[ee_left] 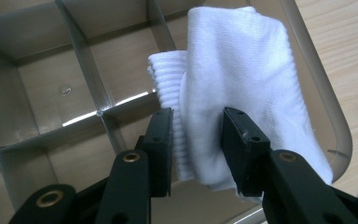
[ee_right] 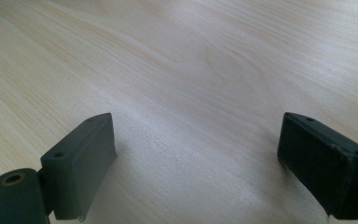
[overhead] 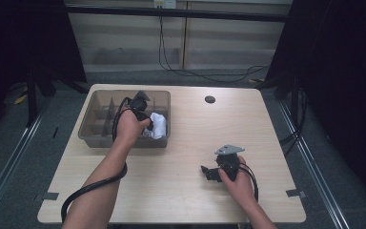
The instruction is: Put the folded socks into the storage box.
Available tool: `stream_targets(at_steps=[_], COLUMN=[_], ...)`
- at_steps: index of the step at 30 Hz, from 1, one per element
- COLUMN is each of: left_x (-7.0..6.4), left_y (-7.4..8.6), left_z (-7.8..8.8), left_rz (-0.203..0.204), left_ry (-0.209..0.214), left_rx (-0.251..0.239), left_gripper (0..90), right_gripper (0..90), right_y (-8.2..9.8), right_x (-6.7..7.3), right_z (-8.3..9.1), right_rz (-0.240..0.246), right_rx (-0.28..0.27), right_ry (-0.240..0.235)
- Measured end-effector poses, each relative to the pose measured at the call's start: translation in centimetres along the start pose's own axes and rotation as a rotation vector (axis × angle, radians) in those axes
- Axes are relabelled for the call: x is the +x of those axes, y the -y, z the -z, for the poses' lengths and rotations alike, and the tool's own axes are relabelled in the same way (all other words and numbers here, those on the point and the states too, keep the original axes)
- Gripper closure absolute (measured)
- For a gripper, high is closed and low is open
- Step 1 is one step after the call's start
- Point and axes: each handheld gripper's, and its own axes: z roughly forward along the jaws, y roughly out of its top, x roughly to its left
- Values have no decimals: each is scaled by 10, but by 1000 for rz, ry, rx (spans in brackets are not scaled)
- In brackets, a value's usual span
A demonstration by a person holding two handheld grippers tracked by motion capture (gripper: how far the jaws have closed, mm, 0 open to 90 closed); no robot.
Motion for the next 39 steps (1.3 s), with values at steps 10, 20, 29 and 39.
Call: stream_targets(at_steps=[10, 20, 29, 39], left_x=[-4, 1, -6, -11], left_y=[1, 1, -4, -11], left_z=[-5, 2, 12, 24], left_rz=[-2, 2, -22, -46], left_ry=[1, -7, -25, -38], left_rx=[-1, -9, -10, -23], left_gripper=[648, 567, 556, 546], right_gripper=[107, 107, 107, 107], right_y=[0, 0, -1, -1], right_x=[0, 0, 0, 0], right_z=[0, 0, 0, 0], right_rz=[1, -2, 0, 1], right_rx=[3, 6, 2, 2], right_ry=[1, 1, 1, 1])
